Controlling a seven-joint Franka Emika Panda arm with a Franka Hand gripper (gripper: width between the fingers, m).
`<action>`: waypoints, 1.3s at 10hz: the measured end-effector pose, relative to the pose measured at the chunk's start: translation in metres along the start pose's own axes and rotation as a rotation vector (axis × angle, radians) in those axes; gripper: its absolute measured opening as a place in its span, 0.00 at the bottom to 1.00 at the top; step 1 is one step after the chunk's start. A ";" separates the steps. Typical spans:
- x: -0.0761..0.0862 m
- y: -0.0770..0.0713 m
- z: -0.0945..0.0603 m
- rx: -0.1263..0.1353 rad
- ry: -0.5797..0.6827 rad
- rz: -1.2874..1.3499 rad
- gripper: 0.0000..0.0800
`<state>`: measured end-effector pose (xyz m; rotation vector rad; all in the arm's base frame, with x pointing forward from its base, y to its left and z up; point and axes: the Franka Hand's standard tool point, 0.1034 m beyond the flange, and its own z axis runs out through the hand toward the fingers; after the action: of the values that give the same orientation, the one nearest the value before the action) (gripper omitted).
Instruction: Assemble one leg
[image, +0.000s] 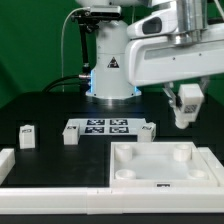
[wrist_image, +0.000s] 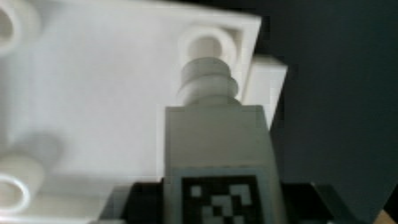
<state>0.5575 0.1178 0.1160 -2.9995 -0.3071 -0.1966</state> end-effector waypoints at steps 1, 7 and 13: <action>0.017 0.004 0.005 0.005 0.006 -0.010 0.36; 0.042 0.013 0.013 -0.005 0.089 -0.051 0.36; 0.057 0.022 0.034 -0.027 0.201 -0.056 0.36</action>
Offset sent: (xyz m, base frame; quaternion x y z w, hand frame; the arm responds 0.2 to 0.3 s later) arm 0.0000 0.0000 0.0000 0.0000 0.0000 0.0000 1.0000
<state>0.6213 0.1120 0.0884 -2.9670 -0.3702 -0.5074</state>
